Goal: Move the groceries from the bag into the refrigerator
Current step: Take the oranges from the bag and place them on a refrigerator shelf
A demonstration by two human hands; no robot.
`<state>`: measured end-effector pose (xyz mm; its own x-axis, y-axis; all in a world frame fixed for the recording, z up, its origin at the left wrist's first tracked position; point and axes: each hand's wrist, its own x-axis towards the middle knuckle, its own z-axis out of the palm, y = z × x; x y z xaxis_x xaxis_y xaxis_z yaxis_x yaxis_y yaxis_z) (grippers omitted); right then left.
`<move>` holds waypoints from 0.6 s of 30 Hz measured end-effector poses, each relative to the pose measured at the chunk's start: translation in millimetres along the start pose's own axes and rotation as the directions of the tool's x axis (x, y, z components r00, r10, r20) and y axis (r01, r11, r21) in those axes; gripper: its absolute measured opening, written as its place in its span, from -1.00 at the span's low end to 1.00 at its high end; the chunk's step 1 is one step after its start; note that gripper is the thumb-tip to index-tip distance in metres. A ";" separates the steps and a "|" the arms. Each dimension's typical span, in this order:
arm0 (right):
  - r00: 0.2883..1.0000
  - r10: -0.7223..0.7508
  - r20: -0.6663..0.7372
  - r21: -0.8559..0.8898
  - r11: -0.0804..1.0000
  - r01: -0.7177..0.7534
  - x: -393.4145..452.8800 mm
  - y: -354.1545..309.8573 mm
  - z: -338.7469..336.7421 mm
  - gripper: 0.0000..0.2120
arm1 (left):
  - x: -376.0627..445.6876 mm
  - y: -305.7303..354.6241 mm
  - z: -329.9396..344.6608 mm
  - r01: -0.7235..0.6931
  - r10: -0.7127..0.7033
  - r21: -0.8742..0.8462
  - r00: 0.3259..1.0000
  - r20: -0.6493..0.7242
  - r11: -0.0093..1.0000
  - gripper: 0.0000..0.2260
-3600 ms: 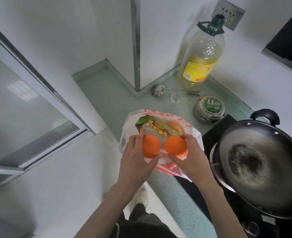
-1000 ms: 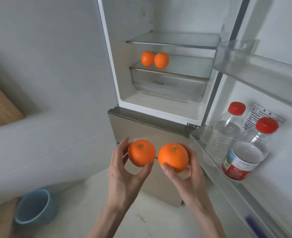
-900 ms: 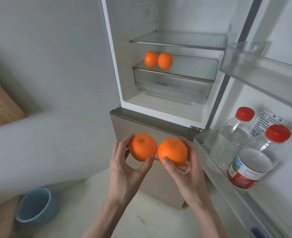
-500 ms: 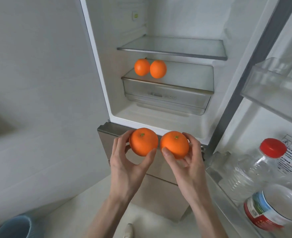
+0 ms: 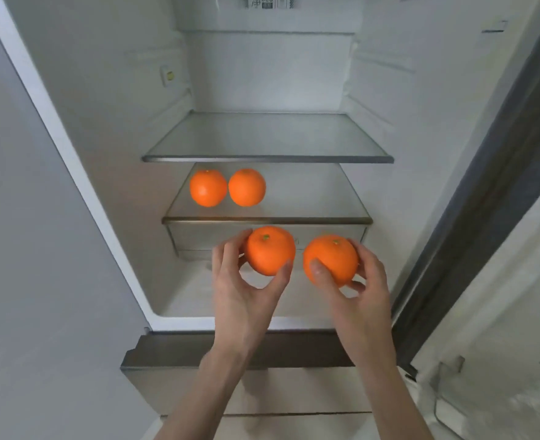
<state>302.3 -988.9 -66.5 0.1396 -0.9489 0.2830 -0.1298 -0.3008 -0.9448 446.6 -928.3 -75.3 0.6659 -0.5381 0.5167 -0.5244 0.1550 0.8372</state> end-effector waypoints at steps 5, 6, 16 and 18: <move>0.991 -0.052 -0.121 -0.142 0.989 0.035 40.9 -2.3 8.9 -0.20 | 47.0 -7.7 22.8 -0.074 0.072 0.027 0.995 0.071 0.997 -0.41; 0.989 -0.058 -0.137 -0.174 0.984 0.034 48.8 -2.1 9.5 -0.22 | 54.4 -7.4 29.4 -0.084 0.082 0.022 0.993 0.087 0.996 -0.41; 0.959 -0.210 -0.191 -0.309 0.940 0.145 117.7 11.3 22.6 -0.34 | 104.1 -12.7 93.6 -0.056 0.051 0.053 0.994 0.099 0.997 -0.37; 0.959 -0.211 -0.191 -0.343 0.929 0.136 128.8 15.6 24.9 -0.30 | 107.9 -15.6 103.1 -0.047 0.039 0.080 0.995 0.096 0.996 -0.37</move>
<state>342.7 -1113.4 -48.8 -0.0263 -0.8646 0.5018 -0.4387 -0.4411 -0.7829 472.0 -1074.2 -51.0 0.5910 -0.6084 0.5297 -0.5961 0.1130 0.7949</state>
